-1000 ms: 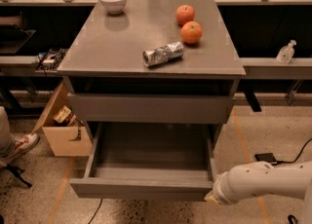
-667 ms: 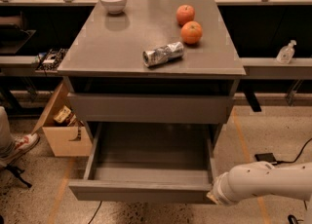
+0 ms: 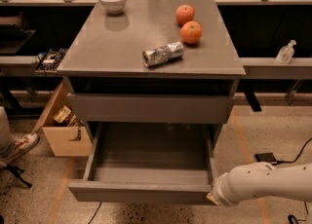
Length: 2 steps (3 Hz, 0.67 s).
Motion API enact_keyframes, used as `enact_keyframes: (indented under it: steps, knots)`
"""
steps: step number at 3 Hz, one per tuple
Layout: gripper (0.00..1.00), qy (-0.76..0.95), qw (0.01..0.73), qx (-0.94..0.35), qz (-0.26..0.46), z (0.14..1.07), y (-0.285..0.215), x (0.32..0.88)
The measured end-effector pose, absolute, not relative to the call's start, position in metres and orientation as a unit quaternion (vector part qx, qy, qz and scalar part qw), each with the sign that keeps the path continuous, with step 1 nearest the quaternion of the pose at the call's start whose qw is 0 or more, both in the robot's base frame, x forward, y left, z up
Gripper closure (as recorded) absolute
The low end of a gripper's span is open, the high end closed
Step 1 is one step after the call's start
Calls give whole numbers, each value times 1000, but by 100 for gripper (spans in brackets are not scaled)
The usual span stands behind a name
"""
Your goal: Open middle drawer
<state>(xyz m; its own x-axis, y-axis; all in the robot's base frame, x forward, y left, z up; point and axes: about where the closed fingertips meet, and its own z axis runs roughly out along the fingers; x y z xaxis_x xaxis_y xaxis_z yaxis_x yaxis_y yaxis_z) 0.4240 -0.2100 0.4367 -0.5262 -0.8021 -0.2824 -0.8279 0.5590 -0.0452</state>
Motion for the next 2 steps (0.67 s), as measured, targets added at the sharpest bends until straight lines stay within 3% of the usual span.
enact_keyframes:
  steps: [1,2]
  knots:
    - [100,878,142,-456,36,444,-218,417]
    - [83,887,152,-435,20,458,-232,404]
